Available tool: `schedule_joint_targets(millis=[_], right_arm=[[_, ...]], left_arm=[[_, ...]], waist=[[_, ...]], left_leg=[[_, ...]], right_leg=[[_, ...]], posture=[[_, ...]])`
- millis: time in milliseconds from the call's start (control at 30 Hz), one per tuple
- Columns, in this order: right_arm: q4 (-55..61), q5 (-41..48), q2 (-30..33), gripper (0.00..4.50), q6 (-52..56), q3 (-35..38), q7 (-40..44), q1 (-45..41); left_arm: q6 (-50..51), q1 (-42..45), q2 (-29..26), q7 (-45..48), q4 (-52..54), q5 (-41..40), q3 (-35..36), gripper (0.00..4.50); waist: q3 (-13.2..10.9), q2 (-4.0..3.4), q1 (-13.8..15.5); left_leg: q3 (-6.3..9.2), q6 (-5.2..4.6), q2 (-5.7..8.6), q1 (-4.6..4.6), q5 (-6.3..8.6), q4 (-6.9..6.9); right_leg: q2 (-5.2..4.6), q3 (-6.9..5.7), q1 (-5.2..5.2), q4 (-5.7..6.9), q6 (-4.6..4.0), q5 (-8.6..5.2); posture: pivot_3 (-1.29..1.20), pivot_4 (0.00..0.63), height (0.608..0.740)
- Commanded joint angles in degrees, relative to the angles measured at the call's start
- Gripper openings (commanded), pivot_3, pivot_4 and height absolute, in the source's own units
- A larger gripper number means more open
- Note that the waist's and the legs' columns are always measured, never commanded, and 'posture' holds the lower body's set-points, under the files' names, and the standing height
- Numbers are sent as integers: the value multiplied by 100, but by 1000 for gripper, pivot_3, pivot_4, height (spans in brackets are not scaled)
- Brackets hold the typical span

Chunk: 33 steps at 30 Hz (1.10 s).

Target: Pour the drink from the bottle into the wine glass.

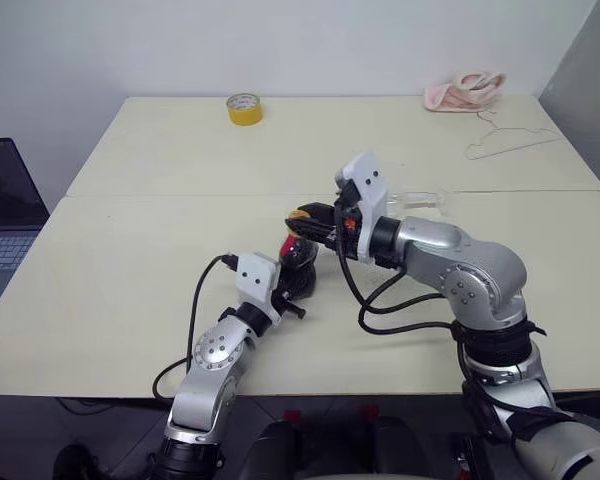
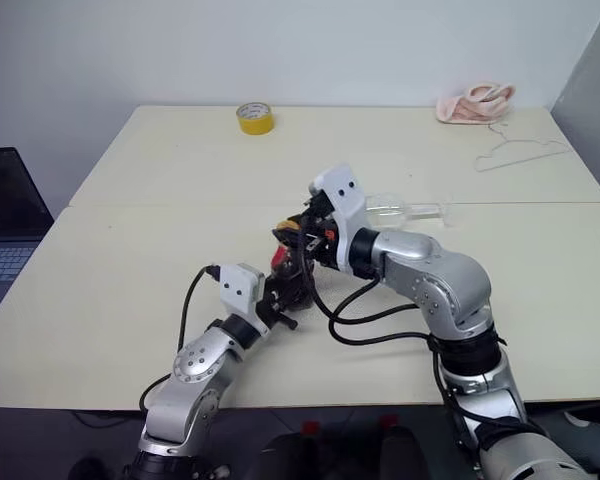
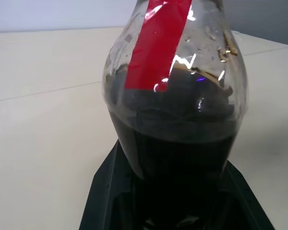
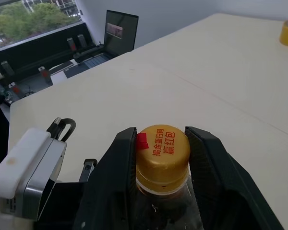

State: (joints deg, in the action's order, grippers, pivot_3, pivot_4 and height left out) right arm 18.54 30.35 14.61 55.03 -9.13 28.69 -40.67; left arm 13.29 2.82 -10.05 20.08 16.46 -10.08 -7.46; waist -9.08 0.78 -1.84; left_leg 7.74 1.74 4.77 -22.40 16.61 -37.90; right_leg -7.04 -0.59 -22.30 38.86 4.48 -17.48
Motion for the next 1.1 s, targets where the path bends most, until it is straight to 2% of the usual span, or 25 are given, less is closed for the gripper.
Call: schedule_joint_targets(millis=[33, 233, 533, 867, 967, 1100], right_arm=[[32, 67, 317, 1249, -909, 63, 939, 62], [-742, 152, 502, 1249, -1872, 27, 2196, -154], [-1232, 357, 383, 1248, -2266, 91, 2979, -356], [-1201, 486, -6, 1248, -2211, 352, 2683, -281], [-1055, 976, -318, 1239, -1904, 711, 2363, -218], [-837, 1346, -434, 1239, -1614, 883, 2070, -115]], left_arm=[[61, -119, -89, -59, -6, 14, 177, 957], [59, -87, -105, -35, -29, 11, 170, 955], [71, -151, -146, -66, 54, -9, 219, 954], [36, -167, -145, -53, 28, -13, 200, 953], [33, -174, -142, -42, 20, -11, 204, 945], [42, -176, -146, -26, 15, -14, 216, 925]], waist=[[-1, 0, 0], [-1, 1, 1], [-2, 2, 5], [-1, 2, 10], [0, 1, -4], [0, 1, 3]], left_leg=[[0, 0, 0, 0, 0, 0], [-1, 0, 0, 0, 0, -1], [0, 0, 0, -2, 0, -1], [2, 0, -1, -3, 0, -1], [1, 0, -6, -1, 0, 1], [3, 1, -6, 1, 0, -2]], right_leg=[[0, -1, 1, 0, 0, 0], [0, -1, 2, -2, 0, 0], [-1, -1, 1, -4, 0, 0], [-1, -2, 0, -3, 0, 0], [1, -2, -1, -1, 0, 0], [2, -3, 4, -3, 0, 0]], posture=[[0, 150, 740], [0, 150, 740], [0, 150, 740], [0, 150, 740], [0, 150, 740], [0, 150, 740]])
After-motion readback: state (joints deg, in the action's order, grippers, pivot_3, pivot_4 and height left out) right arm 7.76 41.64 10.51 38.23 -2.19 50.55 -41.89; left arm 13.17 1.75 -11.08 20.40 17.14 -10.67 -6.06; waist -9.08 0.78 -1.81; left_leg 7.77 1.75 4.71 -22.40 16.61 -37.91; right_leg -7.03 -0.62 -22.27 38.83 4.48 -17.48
